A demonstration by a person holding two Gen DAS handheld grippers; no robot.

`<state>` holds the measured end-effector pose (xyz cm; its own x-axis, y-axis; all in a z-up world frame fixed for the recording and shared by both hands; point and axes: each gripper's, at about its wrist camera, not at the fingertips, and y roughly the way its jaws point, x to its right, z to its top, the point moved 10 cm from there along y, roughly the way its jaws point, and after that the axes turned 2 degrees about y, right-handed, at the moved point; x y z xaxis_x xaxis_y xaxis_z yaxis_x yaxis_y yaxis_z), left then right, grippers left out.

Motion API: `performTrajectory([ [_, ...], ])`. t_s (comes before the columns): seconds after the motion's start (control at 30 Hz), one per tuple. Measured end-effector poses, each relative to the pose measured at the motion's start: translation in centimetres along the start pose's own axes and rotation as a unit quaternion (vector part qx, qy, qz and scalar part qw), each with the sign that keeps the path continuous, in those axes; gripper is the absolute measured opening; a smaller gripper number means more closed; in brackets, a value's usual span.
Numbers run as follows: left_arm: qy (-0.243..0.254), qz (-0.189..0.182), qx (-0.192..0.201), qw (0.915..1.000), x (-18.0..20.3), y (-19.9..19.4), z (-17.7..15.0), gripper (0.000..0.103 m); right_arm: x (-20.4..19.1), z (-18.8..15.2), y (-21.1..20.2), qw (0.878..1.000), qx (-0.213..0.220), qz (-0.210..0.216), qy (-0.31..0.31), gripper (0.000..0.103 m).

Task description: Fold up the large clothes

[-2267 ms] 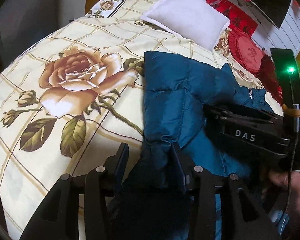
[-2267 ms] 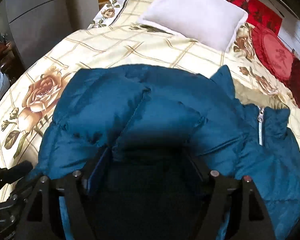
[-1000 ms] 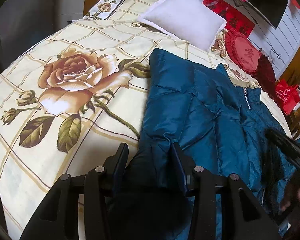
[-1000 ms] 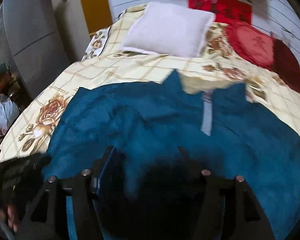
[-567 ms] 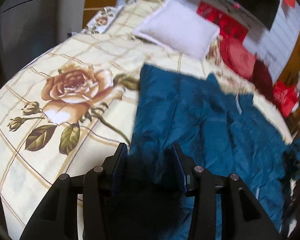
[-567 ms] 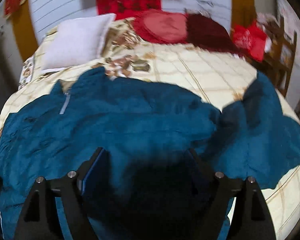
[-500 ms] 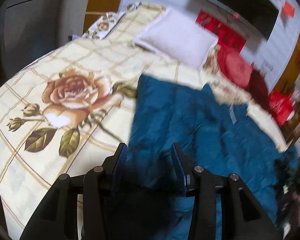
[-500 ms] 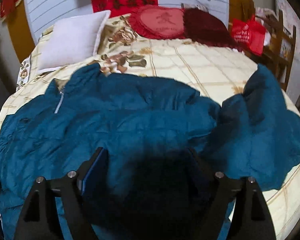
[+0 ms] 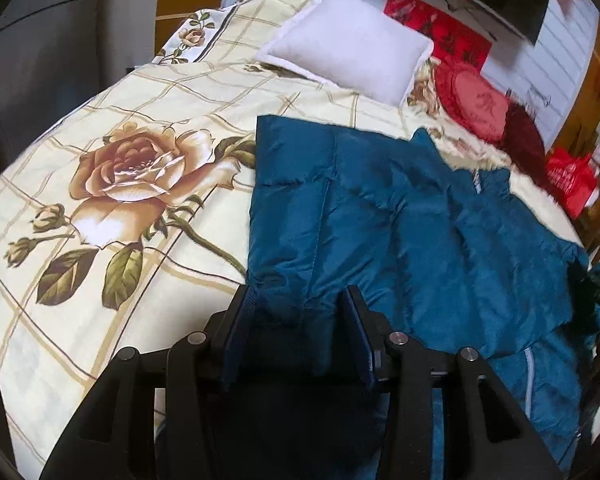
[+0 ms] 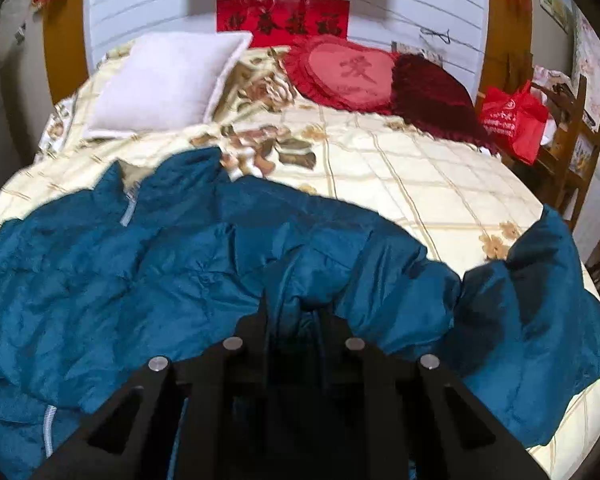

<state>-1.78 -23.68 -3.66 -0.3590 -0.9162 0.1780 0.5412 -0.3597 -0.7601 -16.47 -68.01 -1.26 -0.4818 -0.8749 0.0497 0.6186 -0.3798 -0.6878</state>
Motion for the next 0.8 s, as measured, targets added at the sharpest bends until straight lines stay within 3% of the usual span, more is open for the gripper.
performTrajectory([
  [0.17,-0.002,0.000,-0.007,1.0000,-0.3,0.5,-0.2,0.080,0.6,-1.3,1.4,1.000,-0.028,0.001,0.010,0.017],
  [0.5,0.014,0.009,0.013,0.9998,0.5,-0.7,0.5,0.080,2.1,-2.8,-1.0,0.998,-0.057,0.026,0.024,0.018],
  [0.57,0.022,0.018,0.015,0.9995,0.6,-0.7,0.6,0.080,2.8,-2.9,-1.4,0.997,-0.064,0.028,0.041,0.034],
  [0.6,0.022,0.019,0.015,0.9994,0.6,-0.7,0.6,0.080,3.0,-2.8,-1.9,0.997,-0.060,0.027,0.047,0.051],
  [0.63,0.020,0.019,0.015,0.9995,0.6,-0.8,0.6,0.080,3.1,-2.4,-3.0,0.997,-0.041,0.031,0.054,0.059],
  [0.8,0.012,0.010,0.034,0.9993,1.0,-1.8,1.2,0.080,0.1,-1.1,-8.2,0.997,0.023,0.072,0.021,0.059],
])
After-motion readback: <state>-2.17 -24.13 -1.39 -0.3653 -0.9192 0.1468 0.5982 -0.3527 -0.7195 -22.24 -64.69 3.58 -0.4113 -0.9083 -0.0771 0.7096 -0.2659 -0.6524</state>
